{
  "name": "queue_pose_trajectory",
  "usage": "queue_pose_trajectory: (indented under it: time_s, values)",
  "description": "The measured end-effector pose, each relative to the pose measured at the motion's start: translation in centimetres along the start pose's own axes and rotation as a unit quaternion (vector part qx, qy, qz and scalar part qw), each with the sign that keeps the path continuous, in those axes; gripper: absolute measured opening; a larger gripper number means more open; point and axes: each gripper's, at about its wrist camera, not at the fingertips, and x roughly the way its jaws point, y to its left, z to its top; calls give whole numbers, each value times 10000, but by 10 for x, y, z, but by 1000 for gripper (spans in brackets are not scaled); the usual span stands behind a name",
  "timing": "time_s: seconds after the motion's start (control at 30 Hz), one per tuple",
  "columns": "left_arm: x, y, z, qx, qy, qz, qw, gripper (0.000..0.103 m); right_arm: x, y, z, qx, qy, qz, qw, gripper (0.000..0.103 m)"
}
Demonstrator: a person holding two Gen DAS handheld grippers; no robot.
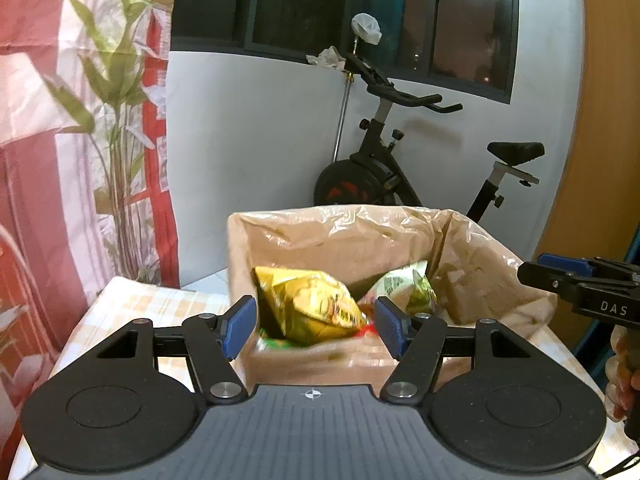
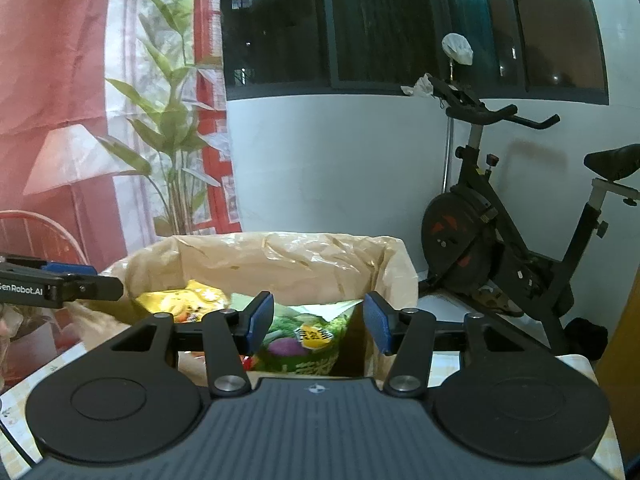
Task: Organize snacks
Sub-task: 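Open both tools to drop the red pouch and bread bag into the box, then move both open tools back down to the snacks on the table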
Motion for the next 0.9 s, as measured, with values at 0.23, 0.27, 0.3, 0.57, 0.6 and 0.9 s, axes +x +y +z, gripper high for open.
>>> queue_pose_trajectory:
  time_s: [0.23,0.27,0.3,0.57,0.6,0.9]
  values:
    - [-31,11,-17,-233,-35,28,9997,67,-24,10,-11,31,-97,122,9999,54]
    - [-34,12,-21,-275,-26,40,9996,67,-27,11,-13,44,-114,142,9998,54]
    - [-37,12,-25,-323,-23,44,9995,67,-31,12,-16,59,-141,163,9998,54]
    - [-50,15,-70,-576,168,-17,9982,67,-49,18,-43,73,-55,272,9996,54]
    - [-49,16,-76,-573,228,2,9981,67,-51,19,-48,61,-10,285,9996,54]
    - [-30,10,-115,-799,821,14,9934,67,-46,18,-100,323,831,636,9940,54]
